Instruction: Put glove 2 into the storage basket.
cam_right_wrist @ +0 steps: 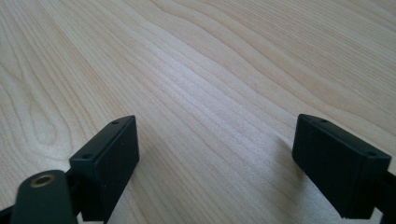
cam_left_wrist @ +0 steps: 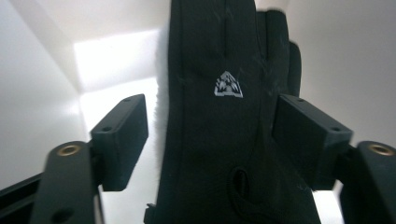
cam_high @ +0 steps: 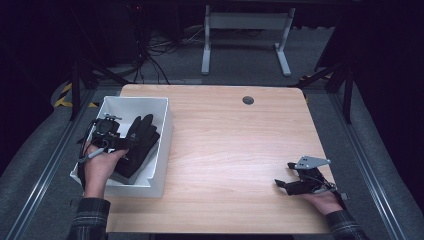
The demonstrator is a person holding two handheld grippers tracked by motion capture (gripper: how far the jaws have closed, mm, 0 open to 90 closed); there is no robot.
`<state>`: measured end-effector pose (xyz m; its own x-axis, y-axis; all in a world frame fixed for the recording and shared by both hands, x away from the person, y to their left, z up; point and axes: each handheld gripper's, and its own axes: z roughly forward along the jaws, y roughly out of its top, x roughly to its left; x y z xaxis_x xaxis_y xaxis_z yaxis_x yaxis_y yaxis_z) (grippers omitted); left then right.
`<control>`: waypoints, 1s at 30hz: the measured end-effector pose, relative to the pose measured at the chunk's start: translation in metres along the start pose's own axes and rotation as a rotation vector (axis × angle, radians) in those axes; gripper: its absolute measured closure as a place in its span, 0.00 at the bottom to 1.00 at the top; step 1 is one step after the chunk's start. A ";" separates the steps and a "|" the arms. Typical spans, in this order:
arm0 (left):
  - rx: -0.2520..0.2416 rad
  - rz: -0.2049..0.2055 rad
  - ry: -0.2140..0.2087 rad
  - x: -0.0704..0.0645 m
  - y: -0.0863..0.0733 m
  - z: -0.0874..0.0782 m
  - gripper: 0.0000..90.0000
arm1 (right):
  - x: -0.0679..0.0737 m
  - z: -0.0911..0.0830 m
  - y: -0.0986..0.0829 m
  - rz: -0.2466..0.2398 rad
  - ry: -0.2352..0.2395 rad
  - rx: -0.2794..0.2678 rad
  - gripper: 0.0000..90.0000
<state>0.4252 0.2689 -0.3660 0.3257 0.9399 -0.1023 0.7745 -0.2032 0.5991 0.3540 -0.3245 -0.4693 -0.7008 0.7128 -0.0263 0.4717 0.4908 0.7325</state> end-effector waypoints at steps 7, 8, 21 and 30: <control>-0.034 0.026 -0.033 -0.007 0.008 -0.012 0.24 | 0.000 0.000 0.000 0.000 0.000 0.000 0.17; -0.039 0.042 -0.049 -0.011 0.011 -0.016 0.23 | 0.000 0.000 0.000 0.000 0.000 0.000 0.17; -0.081 0.125 -0.141 -0.049 0.030 -0.027 0.19 | 0.000 0.000 0.000 0.001 -0.004 0.002 0.17; -0.100 0.172 -0.200 -0.072 0.036 -0.027 0.19 | 0.000 0.000 0.000 0.001 -0.005 0.002 0.17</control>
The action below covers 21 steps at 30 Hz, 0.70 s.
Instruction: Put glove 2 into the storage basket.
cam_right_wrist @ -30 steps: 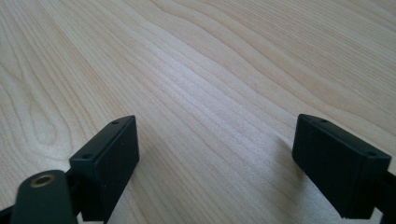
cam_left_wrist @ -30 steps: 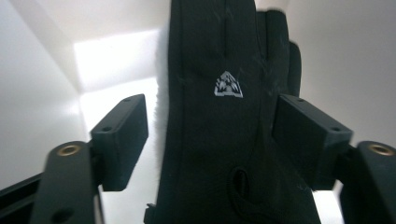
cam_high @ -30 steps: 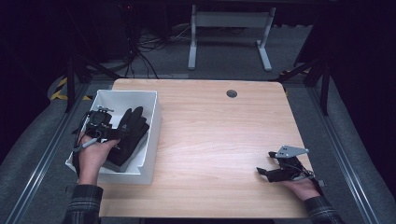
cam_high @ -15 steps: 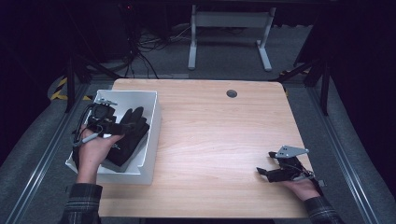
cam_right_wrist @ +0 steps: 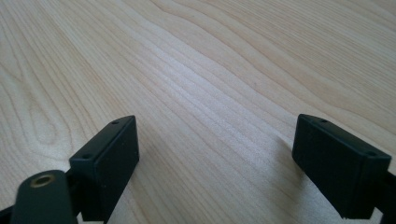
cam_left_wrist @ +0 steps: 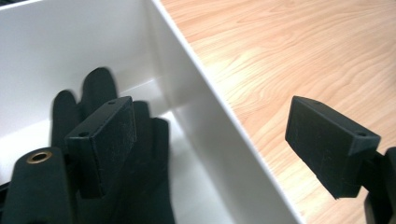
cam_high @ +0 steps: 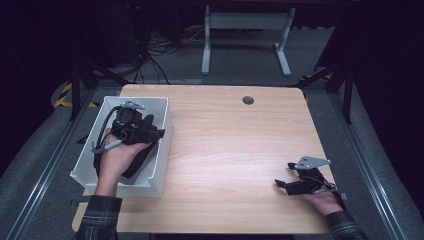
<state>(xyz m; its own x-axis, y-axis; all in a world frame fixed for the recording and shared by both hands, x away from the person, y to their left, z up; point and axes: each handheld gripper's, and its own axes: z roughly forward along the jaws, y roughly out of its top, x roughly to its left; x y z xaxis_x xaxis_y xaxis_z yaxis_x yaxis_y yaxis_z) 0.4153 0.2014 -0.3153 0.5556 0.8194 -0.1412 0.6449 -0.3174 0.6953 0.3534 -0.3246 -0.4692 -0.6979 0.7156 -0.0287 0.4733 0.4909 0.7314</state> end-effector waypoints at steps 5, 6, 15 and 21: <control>-0.018 0.028 -0.040 -0.016 0.006 0.003 0.18 | 0.000 0.000 0.000 0.000 0.000 0.000 0.17; -0.020 0.034 -0.049 -0.020 0.007 0.004 0.18 | 0.000 0.000 0.000 0.000 0.000 0.000 0.17; -0.031 0.083 -0.108 -0.052 0.012 0.017 0.18 | 0.000 0.000 0.000 0.000 0.000 0.000 0.17; -0.036 0.112 -0.138 -0.073 0.013 0.029 0.18 | 0.000 0.000 0.000 0.000 0.000 0.000 0.17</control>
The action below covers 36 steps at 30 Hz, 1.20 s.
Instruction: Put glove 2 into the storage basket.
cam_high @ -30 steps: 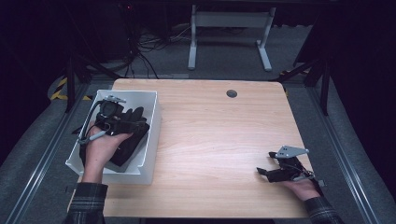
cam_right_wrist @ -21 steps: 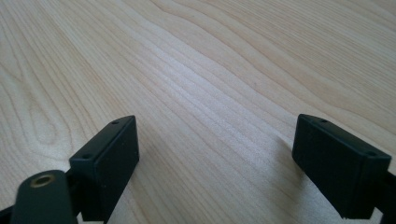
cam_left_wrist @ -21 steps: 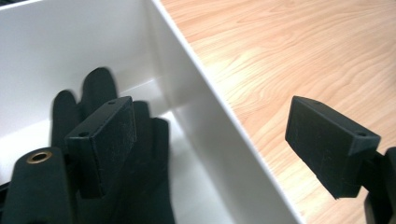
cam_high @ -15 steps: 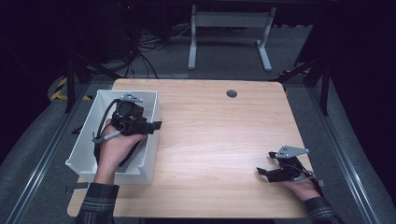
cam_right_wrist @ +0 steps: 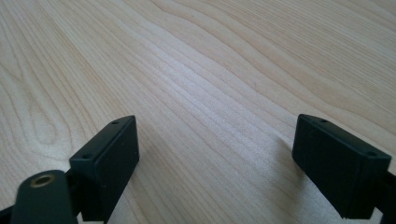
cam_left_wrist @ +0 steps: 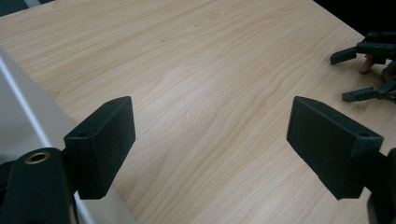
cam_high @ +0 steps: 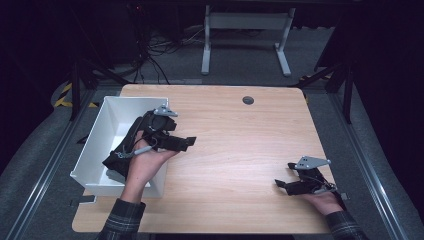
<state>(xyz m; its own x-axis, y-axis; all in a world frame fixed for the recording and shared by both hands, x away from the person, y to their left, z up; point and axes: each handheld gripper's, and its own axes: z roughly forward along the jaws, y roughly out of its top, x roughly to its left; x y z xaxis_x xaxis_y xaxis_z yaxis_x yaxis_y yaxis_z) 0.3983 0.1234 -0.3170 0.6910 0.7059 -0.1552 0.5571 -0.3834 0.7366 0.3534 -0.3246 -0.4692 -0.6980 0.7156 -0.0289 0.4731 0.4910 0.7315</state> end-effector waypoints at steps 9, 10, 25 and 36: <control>-0.001 0.035 -0.048 -0.025 -0.004 0.023 0.18 | 0.000 0.000 0.000 0.000 0.000 0.000 0.17; -0.001 0.041 -0.053 -0.028 -0.004 0.026 0.18 | 0.001 -0.001 0.000 0.000 0.000 0.000 0.17; 0.026 0.103 -0.097 -0.057 -0.035 0.076 0.18 | 0.001 -0.001 -0.001 0.000 0.000 0.000 0.17; 0.097 0.160 -0.104 -0.069 -0.069 0.117 0.16 | 0.000 0.000 0.000 0.000 0.000 0.000 0.17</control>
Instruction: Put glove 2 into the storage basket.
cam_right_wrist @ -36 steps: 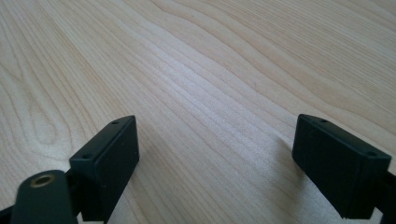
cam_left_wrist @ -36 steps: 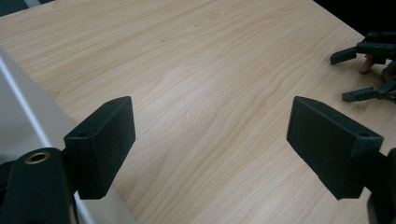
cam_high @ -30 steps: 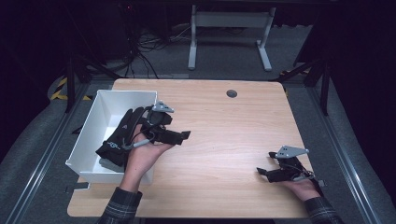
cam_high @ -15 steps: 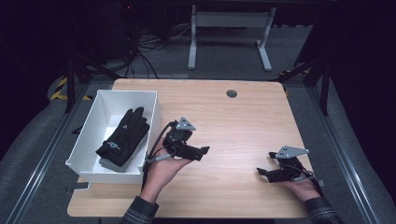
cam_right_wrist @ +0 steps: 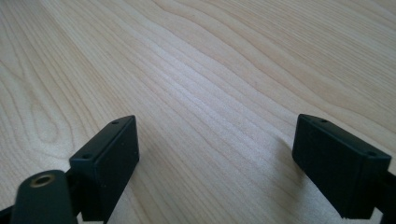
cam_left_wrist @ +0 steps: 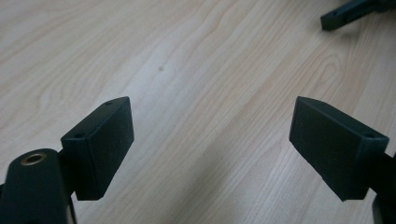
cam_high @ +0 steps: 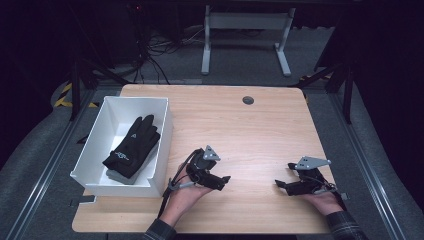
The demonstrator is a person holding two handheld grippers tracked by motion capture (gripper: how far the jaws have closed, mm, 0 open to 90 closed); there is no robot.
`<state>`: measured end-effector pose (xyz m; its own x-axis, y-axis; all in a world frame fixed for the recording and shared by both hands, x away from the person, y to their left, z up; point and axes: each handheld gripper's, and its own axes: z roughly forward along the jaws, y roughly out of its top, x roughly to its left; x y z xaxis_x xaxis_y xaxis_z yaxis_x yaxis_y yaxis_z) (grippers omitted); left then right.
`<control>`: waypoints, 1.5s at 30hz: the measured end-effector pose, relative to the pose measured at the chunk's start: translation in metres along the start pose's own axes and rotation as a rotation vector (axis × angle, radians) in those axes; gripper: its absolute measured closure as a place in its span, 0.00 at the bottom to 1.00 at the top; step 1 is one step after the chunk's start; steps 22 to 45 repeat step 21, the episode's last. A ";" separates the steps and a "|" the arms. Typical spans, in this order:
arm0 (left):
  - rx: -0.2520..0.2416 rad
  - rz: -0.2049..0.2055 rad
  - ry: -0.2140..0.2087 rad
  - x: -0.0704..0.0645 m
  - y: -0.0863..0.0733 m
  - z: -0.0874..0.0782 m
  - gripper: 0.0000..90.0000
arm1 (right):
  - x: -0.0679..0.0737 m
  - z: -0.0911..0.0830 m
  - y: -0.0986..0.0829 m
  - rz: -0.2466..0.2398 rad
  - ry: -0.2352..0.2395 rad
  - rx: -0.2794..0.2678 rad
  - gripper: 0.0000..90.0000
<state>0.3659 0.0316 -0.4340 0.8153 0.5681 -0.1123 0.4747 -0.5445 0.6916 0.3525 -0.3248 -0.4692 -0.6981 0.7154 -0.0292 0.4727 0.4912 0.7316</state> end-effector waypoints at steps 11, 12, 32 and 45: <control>0.053 0.074 0.050 -0.008 -0.021 0.025 0.15 | 0.000 0.000 0.000 0.000 -0.001 0.000 0.17; 0.062 0.091 0.071 -0.009 -0.023 0.027 0.14 | 0.000 0.000 0.000 -0.001 -0.001 -0.001 0.17; 0.001 0.113 0.031 -0.004 -0.029 0.031 0.07 | 0.000 0.000 0.000 -0.002 0.000 -0.001 0.17; 0.001 0.113 0.031 -0.004 -0.029 0.031 0.07 | 0.000 0.000 0.000 -0.002 0.000 -0.001 0.17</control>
